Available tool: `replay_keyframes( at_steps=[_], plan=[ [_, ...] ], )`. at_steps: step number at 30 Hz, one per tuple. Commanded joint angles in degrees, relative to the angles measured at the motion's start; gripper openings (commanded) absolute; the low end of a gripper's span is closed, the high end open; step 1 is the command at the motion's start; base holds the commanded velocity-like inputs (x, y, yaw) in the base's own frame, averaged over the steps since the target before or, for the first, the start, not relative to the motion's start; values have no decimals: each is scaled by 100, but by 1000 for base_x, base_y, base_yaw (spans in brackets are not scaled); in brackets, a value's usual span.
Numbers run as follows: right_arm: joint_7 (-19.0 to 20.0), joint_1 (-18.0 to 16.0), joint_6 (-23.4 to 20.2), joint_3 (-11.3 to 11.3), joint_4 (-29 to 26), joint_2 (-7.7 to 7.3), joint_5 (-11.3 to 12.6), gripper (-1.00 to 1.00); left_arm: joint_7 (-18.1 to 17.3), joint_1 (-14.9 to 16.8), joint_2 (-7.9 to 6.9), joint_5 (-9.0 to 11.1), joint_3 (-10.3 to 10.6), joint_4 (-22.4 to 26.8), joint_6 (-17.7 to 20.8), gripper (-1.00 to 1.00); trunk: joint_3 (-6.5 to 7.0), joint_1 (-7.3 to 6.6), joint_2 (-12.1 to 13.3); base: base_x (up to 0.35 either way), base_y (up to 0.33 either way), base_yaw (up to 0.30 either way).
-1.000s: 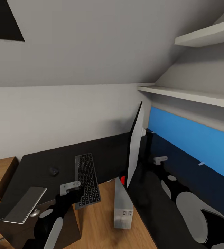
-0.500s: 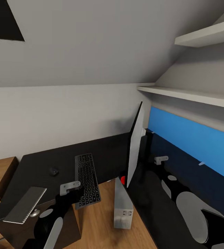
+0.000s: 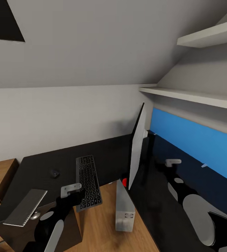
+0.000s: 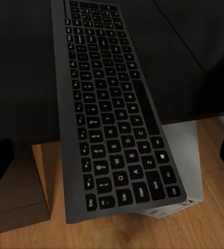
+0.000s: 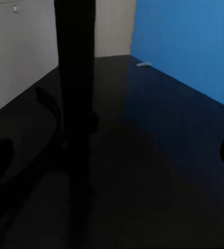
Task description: In the bedroom, organize the workspace by keeping the computer under the desk, ensuring the monitor is on the desk, placing the keyboard on the desk next to the monitor, placing the mouse on the desk next to the keyboard, moving the folder from the swivel chair onto the desk next to the mouse, stacking the notebook on top of the folder with the pen on top of the notebook, and positioning the swivel chair next to the desk.
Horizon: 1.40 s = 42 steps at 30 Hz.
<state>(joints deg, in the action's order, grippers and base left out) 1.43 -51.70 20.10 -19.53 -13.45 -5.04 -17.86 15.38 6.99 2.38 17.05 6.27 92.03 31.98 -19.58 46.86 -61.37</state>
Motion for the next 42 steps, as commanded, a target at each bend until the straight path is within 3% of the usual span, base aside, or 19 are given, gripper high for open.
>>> replay_keyframes(
  at_steps=[1, 6, 12, 24, 31, 42],
  plan=[
    [-87, -6, 23, -43, 9, 6, -51, 100, 53, 4, 0, 61, 6, 7, 19, 100, -7, 0, -5, 0, 0, 0],
    [-396, -6, 21, -29, 16, 40, -56, 100, 53, 4, 0, 62, 6, 8, 17, 100, -7, 0, -5, 8, 0, 0],
    [-481, -6, 13, -25, 17, 71, -59, 100, 52, 4, 0, 62, 3, 8, 21, 100, -7, 0, -5, 184, 0, 0],
    [-495, -6, 12, -17, 18, 117, -67, 100, 50, 4, 0, 67, 11, 8, 27, 100, -7, 0, -5, 117, 0, 0],
    [-487, -6, 20, 185, 18, 134, -68, 100, 52, 4, 0, 65, 10, 8, 27, 100, -7, 0, -5, 121, 0, 0],
    [-486, -6, 20, 255, 21, 135, -68, 100, 53, 4, 0, 62, 22, 8, 23, 100, -7, 0, -5, 137, 18, 0]
  ],
)
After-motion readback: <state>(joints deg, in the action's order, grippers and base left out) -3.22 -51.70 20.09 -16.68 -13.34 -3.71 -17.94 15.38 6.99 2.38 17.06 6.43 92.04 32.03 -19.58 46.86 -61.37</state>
